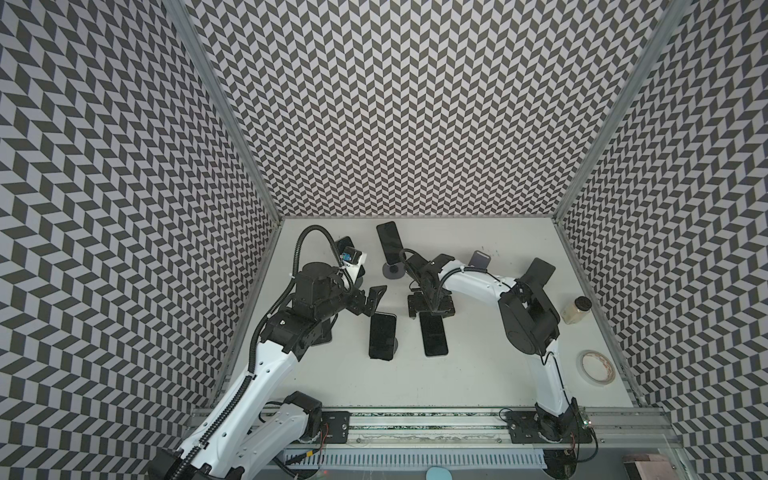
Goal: Remove the phone from the phone stand
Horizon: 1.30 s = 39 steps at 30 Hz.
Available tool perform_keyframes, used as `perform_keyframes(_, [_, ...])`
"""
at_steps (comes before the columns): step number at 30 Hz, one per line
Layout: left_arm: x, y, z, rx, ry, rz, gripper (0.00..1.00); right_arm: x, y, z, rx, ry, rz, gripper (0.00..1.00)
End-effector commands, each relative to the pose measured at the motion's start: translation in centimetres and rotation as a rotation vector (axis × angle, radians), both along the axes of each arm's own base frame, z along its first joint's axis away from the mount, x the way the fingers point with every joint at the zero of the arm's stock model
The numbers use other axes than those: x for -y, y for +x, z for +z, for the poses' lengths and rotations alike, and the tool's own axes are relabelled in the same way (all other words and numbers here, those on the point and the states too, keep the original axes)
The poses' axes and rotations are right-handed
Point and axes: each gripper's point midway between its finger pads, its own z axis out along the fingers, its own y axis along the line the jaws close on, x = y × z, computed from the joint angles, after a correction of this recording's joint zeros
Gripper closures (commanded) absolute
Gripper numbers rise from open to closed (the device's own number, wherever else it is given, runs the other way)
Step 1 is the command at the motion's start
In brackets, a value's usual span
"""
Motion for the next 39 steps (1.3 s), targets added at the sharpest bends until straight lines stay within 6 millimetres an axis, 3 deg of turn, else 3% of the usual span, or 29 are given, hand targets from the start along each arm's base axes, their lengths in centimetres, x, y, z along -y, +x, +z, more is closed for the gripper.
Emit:
perform_keyframes(1, [-0.1,0.6,1.4,0.01,-0.014,0.018,0.0,0.2,1.3,2.5,0.094,0.016,0.003,0.04])
perform_keyframes(12, [0.7,2.0,2.9,0.004,-0.069,0.03,0.0,1.5,1.4,7.2,0.243,0.066,0.003,0.05])
perform_keyframes(22, [1.3,3.3,4.4,-0.029,-0.152,0.063,0.01,1.8,3.2,11.8,0.43,0.093,0.078,0.09])
perform_keyframes(39, [1.5,7.2,6.5,-0.059,-0.18,0.162,0.04,-1.6,6.7,17.5,0.656,0.21,0.231,0.13])
